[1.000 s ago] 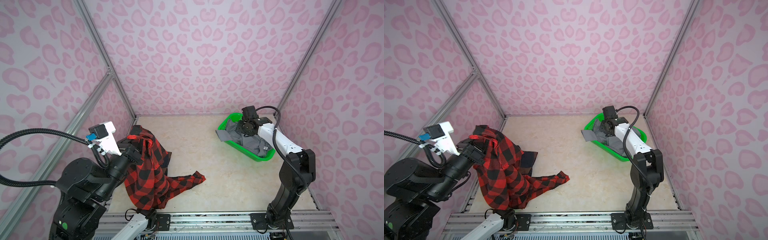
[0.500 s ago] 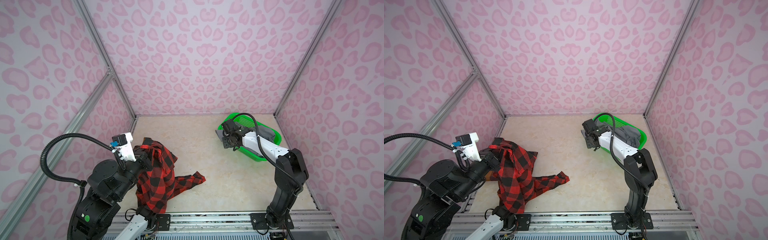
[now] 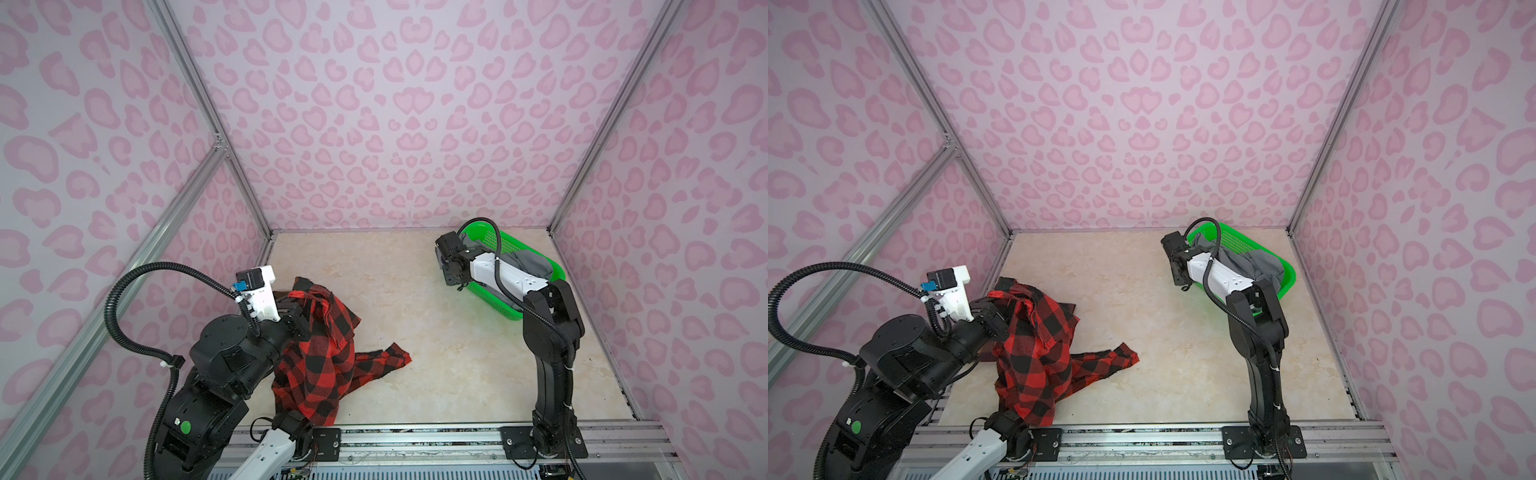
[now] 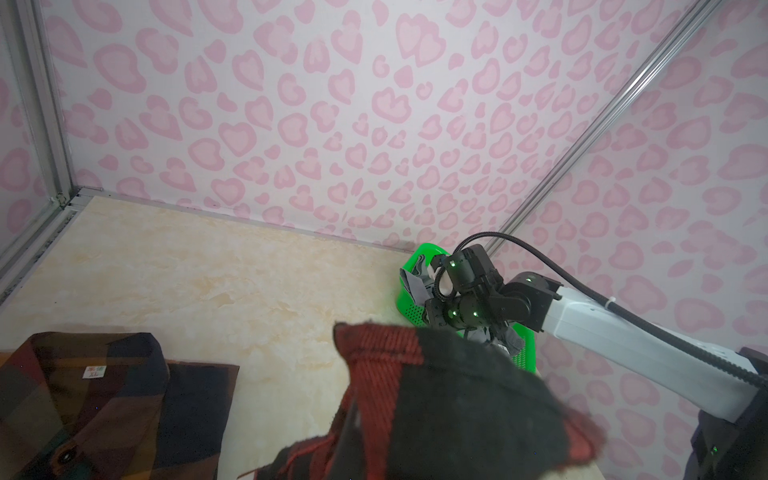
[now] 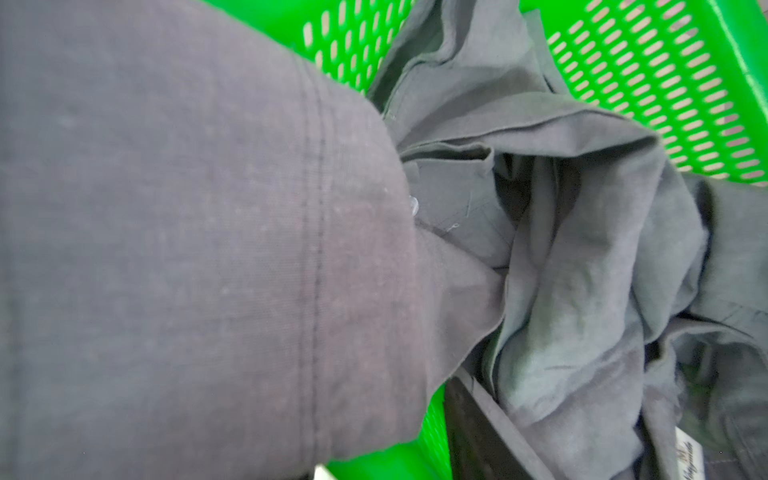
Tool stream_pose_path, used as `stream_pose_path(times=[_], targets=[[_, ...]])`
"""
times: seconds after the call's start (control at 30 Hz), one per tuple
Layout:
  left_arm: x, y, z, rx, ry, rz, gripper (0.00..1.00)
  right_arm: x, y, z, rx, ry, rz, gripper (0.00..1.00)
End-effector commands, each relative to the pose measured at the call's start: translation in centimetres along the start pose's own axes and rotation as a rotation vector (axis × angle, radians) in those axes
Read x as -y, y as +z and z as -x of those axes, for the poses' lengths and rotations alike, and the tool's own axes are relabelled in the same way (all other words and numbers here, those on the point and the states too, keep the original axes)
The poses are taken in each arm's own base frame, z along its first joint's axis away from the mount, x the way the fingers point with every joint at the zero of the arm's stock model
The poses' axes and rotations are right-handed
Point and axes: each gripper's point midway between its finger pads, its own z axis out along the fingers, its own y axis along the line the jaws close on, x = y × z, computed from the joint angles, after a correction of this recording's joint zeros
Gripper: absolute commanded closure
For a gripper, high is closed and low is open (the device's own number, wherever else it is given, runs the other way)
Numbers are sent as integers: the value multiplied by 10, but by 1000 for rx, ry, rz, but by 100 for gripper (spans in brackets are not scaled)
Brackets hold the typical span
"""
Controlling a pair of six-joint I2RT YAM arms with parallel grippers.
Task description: Fold and stack the long sleeve shirts
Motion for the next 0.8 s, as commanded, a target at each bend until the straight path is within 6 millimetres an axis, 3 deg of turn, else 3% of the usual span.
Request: stream_pose_path(times=[0.0, 0.37, 0.77], targets=[[3, 5, 7, 31, 6, -8, 97, 17, 17, 7, -16, 13, -64, 54], [4, 26, -2, -4, 19, -13, 97, 85, 60, 43, -27, 180, -126, 55], [8, 47, -11, -41, 20, -37, 97, 124, 90, 58, -41, 261, -215, 56]])
